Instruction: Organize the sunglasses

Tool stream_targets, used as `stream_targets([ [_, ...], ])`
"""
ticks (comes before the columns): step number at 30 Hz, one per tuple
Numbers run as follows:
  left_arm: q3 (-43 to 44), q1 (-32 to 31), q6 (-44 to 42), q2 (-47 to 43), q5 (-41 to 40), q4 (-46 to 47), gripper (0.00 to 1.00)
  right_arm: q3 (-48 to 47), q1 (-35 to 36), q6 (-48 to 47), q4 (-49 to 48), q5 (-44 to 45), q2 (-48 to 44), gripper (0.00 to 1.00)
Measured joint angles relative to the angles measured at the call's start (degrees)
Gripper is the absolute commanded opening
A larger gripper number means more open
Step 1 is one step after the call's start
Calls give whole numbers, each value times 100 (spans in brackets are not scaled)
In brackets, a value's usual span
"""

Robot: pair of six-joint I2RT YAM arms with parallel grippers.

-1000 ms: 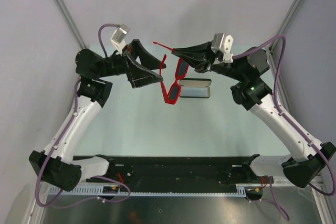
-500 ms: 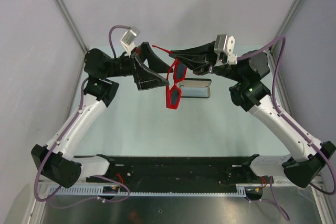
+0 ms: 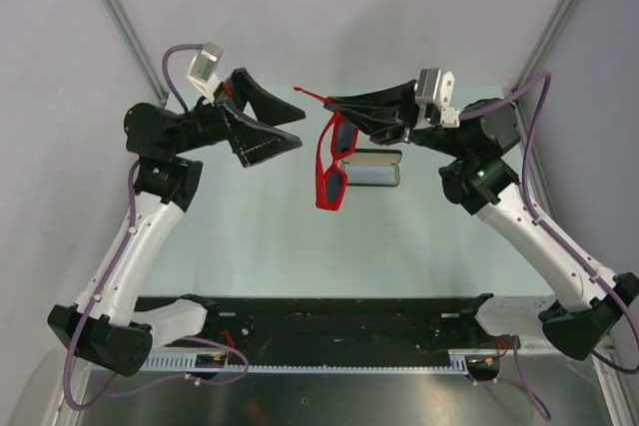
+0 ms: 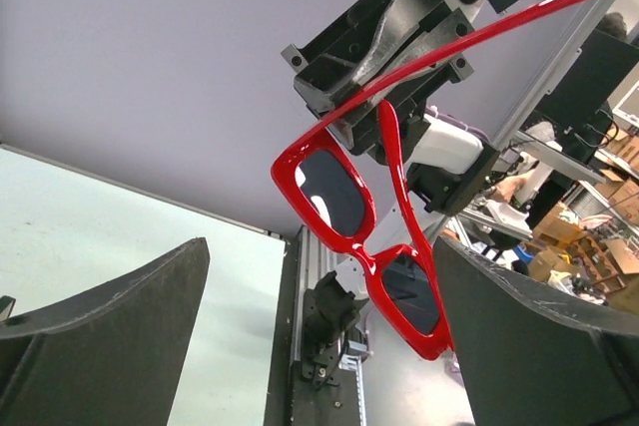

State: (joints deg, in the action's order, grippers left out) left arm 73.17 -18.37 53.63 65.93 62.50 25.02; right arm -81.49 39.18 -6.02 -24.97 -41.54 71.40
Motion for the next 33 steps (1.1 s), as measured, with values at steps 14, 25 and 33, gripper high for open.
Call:
stream_targets([
  [14, 0, -627, 1008, 586, -109, 361, 69, 0, 15, -66, -39, -39, -160, 0],
  [25, 2, -922, 1392, 651, -55, 734, 52, 0, 33, -225, -55, -13, -138, 0],
  [33, -17, -1019, 1606, 750, 142, 1043, 48, 0, 39, -426, -20, 79, -68, 0],
])
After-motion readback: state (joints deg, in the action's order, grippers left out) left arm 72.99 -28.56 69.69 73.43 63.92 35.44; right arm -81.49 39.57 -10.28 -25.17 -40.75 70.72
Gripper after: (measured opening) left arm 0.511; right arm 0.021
